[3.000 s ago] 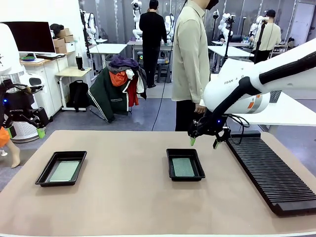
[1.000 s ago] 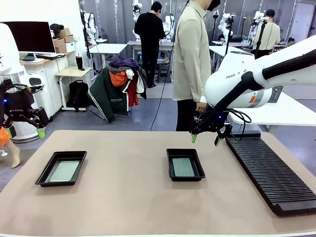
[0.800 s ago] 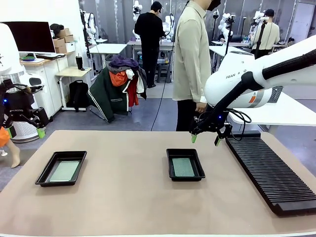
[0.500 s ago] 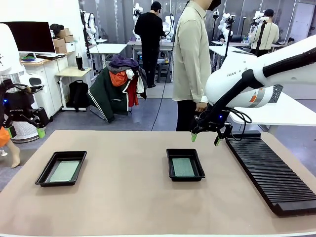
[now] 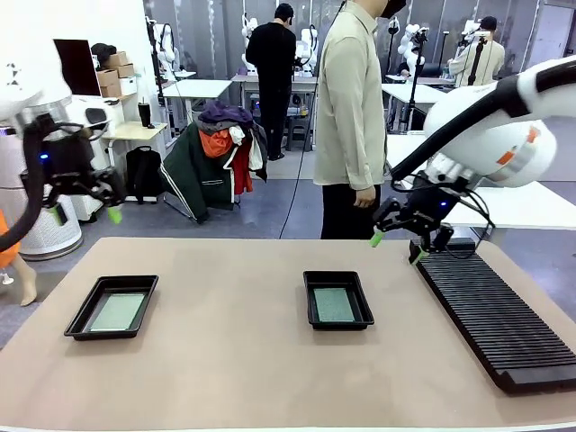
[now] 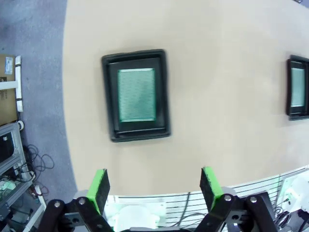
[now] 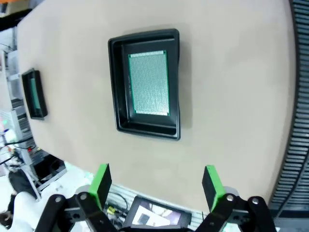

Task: Inspect and transfer BCBs to ESD trays.
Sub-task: Pick up the ESD tray and place it on the left side of the table.

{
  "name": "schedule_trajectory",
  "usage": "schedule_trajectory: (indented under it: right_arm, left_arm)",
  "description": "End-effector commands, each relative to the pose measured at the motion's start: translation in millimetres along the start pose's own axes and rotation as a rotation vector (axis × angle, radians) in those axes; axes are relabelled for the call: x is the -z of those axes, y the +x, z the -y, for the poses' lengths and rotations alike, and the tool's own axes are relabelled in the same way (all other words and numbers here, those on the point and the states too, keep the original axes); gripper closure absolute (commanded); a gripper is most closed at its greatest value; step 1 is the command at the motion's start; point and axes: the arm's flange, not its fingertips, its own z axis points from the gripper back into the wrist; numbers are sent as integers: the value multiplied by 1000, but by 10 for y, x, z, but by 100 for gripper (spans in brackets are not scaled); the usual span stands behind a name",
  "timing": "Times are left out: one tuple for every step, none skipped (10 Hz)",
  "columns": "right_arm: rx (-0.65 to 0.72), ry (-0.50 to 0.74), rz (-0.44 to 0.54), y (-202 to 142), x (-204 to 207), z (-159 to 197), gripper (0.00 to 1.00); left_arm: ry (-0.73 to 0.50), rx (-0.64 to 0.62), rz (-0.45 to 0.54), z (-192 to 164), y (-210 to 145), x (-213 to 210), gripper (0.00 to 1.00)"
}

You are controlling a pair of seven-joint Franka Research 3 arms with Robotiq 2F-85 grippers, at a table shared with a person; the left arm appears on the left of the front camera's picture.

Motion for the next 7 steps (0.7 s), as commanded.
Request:
schedule_trajectory:
  right_arm:
    - [5,73,-4,-107,-142,304,0]
    - [-25,126,-22,-129,-208,459,0]
    - [-64,165,-41,-134,-249,591,0]
    - [-102,196,-58,-116,-297,713,0]
    - [-129,235,-72,-95,-323,835,0]
    - [-156,275,-82,-84,-347,934,0]
    - [-168,292,-71,-89,-362,1011,0]
  left_arm:
    - [-17,-34,33,506,48,-5,0]
    - [-28,-43,43,792,75,-28,0]
    - [-33,-50,41,1079,107,-29,0]
    - [-35,-58,34,1371,145,2,0]
    - [-32,-70,31,1671,168,56,0]
    - [-24,-71,26,1912,185,123,0]
    - [-17,-66,21,2141,199,202,0]
